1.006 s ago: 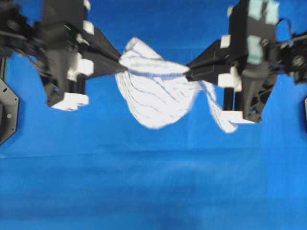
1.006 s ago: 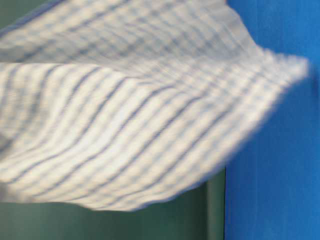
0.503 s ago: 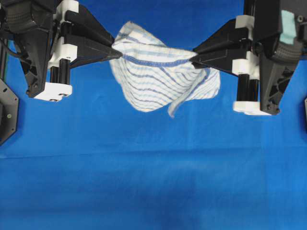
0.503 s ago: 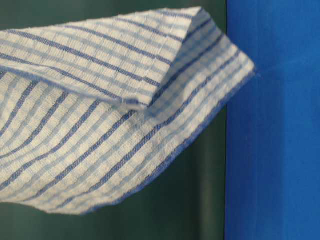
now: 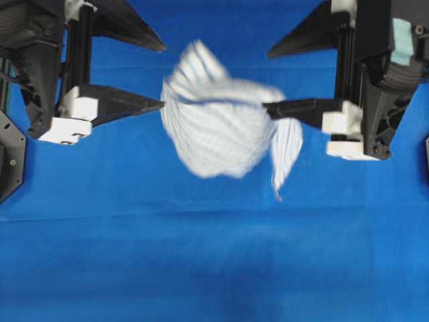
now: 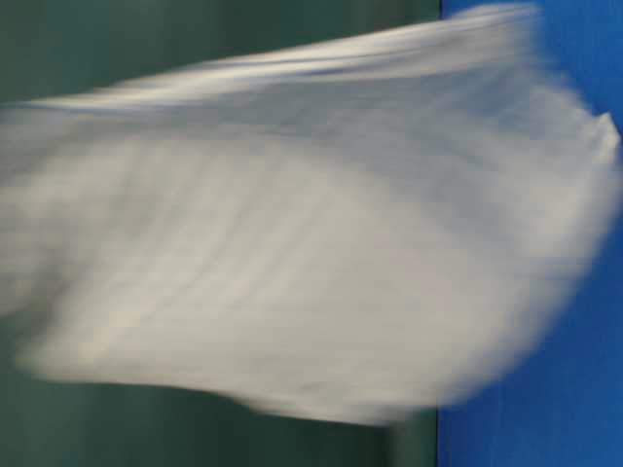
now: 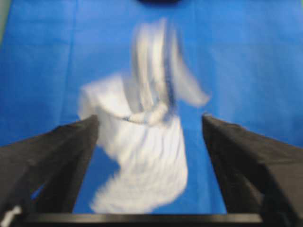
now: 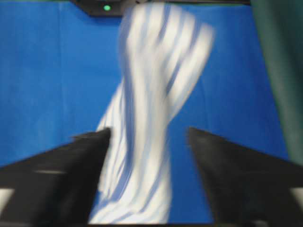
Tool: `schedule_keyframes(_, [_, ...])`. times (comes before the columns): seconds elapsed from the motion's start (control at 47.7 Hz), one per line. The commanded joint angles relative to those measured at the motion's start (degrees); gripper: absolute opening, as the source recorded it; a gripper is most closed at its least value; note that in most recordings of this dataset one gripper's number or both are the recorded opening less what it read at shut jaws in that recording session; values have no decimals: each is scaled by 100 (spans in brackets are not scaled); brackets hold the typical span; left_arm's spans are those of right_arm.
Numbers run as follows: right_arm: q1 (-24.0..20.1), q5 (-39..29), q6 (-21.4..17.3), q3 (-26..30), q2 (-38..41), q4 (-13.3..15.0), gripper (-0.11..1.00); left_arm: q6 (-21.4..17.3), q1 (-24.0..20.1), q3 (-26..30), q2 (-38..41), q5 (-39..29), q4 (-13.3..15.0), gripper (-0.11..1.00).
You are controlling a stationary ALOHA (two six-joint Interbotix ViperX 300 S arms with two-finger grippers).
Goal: Lift the towel with both arms.
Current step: 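Open both grippers and let the towel fall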
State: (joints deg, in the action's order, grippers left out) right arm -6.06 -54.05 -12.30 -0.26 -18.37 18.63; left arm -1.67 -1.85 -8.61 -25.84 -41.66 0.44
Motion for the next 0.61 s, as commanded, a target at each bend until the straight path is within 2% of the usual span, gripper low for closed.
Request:
schedule_keyframes(0.0, [9, 44, -9, 141, -79, 62, 70, 9, 9, 18, -167, 97, 9, 89])
schedule_keyframes(0.042, [9, 44, -9, 141, -79, 62, 67, 9, 9, -26, -211, 114, 9, 93])
schedule_keyframes(0.335, [9, 44, -88, -70, -44, 44, 67, 18, 9, -413, -193, 264, 18, 93])
schedule_keyframes(0.461, [-35, 97, -220, -334, -9, 44, 67, 26, 79, -800, -105, 501, 44, 93])
schedule_keyframes(0.587, [-79, 396, -431, -835, 44, 44, 67, 26, 202, -1354, 44, 967, 44, 93])
